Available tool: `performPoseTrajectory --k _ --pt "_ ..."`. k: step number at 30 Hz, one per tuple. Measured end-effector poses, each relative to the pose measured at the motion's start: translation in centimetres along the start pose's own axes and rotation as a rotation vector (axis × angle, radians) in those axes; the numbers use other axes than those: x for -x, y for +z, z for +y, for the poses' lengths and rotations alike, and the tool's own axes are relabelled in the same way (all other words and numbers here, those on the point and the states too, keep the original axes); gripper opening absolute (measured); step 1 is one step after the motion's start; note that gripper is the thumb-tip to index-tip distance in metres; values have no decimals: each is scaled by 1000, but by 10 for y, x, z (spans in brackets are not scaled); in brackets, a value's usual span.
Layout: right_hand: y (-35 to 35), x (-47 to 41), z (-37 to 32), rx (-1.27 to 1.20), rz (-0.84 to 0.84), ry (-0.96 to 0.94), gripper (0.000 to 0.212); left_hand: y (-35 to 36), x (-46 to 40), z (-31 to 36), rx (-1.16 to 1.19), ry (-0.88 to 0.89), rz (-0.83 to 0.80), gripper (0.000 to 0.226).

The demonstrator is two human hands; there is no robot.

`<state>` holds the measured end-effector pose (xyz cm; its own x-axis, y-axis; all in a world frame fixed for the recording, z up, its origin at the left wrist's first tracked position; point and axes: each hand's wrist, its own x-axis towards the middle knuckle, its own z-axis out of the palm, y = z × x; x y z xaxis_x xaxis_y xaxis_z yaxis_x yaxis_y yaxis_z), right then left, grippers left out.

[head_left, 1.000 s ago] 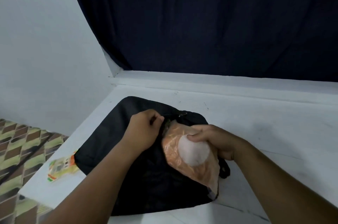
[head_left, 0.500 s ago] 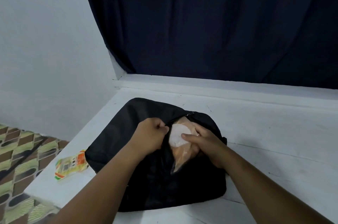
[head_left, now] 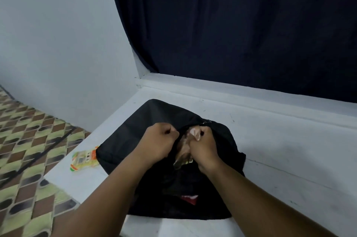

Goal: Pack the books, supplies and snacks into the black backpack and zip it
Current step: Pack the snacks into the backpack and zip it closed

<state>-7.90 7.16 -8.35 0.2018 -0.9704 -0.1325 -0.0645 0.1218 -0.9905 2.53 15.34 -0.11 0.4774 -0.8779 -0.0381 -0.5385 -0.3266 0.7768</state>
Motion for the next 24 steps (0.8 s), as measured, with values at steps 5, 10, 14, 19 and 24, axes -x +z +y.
performPoseTrajectory --k 5,10,14,19,24 --pt "5 5 -14 2 54 -53 10 3 8 8 -76 25 54 24" --pt "-9 26 -15 -70 -349 15 12 2 14 7 50 -27 146 26" --pt "-41 32 -13 100 -485 28 13 6 22 5 72 -21 184 23" --pt "-24 38 -10 -6 -490 176 23 16 26 8 43 18 209 22" --pt "-9 32 -9 -140 -576 264 34 12 28 10 110 11 198 21"
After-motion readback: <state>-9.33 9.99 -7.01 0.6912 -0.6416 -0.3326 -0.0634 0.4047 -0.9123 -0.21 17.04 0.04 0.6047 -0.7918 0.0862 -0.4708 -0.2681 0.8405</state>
